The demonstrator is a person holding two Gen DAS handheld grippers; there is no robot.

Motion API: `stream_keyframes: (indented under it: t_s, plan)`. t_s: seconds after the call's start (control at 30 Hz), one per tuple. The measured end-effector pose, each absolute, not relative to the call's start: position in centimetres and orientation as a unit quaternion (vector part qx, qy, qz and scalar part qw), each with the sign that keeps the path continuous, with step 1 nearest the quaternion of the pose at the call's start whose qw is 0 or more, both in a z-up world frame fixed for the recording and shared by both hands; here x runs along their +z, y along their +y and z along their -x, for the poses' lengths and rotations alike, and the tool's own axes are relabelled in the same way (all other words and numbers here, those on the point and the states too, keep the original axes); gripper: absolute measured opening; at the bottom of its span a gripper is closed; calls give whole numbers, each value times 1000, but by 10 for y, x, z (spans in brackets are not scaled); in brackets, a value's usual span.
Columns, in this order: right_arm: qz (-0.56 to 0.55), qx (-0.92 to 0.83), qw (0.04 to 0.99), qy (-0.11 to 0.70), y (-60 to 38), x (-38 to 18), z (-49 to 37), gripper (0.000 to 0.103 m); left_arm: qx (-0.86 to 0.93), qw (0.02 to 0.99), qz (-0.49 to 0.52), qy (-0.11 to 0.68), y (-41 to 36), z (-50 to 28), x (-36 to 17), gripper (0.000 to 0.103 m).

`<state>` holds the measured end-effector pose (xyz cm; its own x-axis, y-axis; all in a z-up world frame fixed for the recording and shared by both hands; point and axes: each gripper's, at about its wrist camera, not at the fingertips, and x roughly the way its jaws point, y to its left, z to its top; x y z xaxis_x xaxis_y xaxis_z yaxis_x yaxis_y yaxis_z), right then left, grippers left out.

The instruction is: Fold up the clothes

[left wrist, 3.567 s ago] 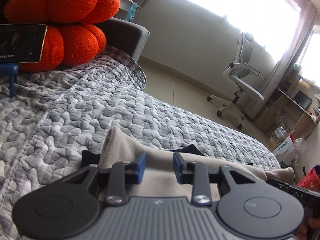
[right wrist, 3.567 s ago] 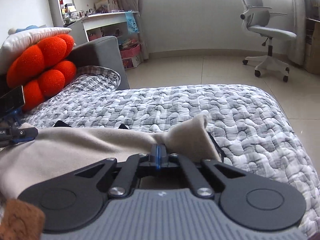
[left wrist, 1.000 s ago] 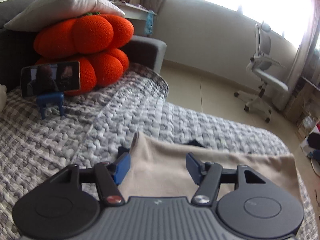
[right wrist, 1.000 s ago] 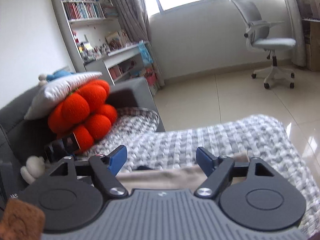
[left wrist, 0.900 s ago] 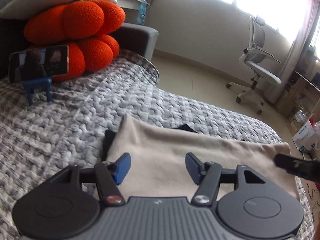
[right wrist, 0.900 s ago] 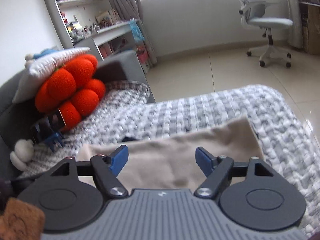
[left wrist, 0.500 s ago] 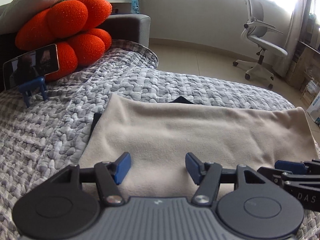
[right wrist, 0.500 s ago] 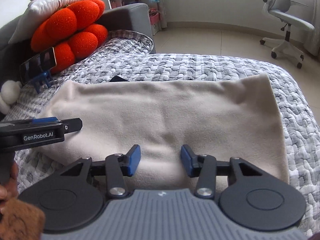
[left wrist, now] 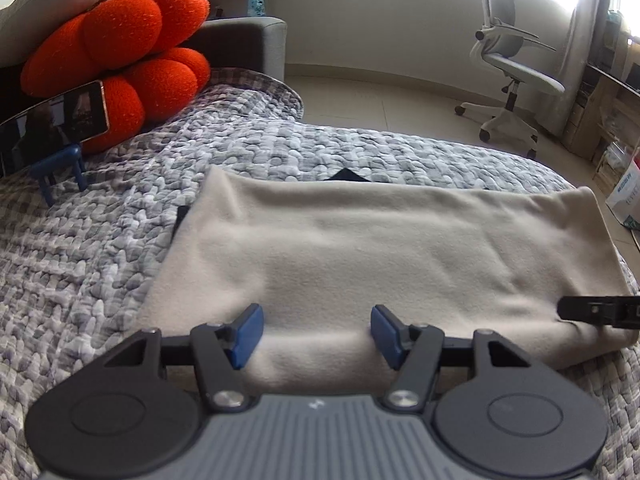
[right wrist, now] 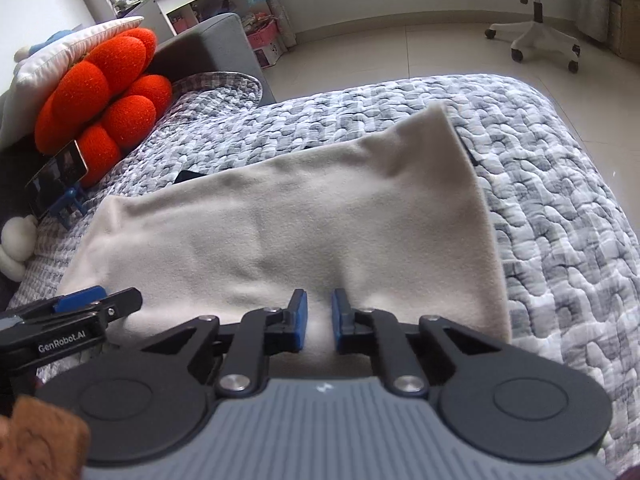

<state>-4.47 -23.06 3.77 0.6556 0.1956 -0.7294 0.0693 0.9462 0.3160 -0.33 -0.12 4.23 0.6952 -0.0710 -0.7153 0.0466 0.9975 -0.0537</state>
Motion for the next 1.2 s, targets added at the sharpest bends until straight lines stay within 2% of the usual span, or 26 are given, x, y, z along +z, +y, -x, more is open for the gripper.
stream_keyframes:
  t_s: [0.13,0.2,0.57,0.6,0.63,0.67,0.93,0.97,1.1,1.2]
  plan:
    - [-172,17,896,408,-250,40,51,12,-45,921,41,386,16,4,45,60]
    - [-183,7,896,405,-260,42,55,12,-41,923,46,379,22,6,48,55]
    - [-179,-44,907,379,-280,50,64,13,-29,926,41,373,30,6,54,55]
    - [-178,-48,909,374,-281,51,65,14,-25,929,43,367,33,6,57,56]
    - [-177,-51,911,370,-281,53,66,25,-15,932,38,361,35,7,60,57]
    - [-177,-55,912,365,-282,54,66,27,-5,933,32,358,37,6,60,59]
    - [-162,-59,895,411,-278,32,51,28,-3,925,21,379,36,-6,51,62]
    - [-166,-60,894,411,-280,32,52,30,-1,925,17,380,36,-6,50,62]
    - [-161,-65,896,408,-279,36,56,29,20,923,27,382,49,-9,51,62]
    - [-127,-68,917,371,-271,50,61,29,28,923,63,379,66,-11,55,62]
